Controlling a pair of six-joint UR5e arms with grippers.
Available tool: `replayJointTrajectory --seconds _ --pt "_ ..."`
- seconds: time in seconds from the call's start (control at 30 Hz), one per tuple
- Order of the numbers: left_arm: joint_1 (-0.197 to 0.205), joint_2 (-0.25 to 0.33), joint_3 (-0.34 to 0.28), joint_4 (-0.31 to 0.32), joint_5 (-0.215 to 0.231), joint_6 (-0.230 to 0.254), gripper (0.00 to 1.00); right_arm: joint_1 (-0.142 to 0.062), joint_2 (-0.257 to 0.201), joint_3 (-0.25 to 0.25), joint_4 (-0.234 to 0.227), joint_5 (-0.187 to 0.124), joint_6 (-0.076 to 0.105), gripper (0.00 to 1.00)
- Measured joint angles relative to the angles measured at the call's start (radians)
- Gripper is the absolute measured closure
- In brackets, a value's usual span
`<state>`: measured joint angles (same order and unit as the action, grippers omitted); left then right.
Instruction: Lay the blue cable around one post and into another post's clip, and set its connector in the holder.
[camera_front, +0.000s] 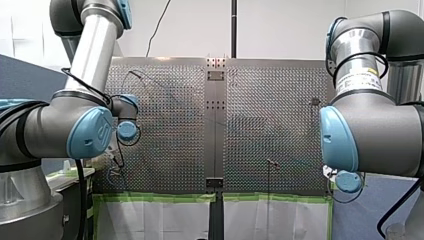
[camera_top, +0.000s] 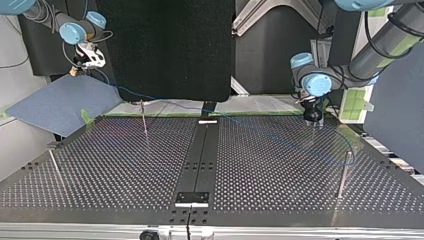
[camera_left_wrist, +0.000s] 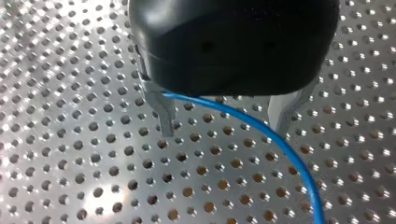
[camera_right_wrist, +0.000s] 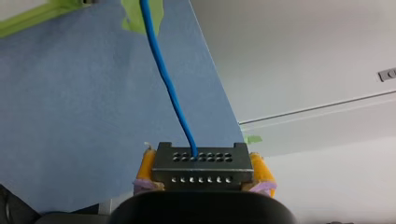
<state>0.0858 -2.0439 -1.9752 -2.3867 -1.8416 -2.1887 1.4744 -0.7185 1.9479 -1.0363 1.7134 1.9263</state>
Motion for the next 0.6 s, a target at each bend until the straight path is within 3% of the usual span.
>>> replayJointTrajectory --seconds 0.6 --pt "-0.048 0.119 -0.094 0.080 -0.093 0.137 0.00 0.006 0.000 -0.002 0.000 -0.023 0.009 1.00"
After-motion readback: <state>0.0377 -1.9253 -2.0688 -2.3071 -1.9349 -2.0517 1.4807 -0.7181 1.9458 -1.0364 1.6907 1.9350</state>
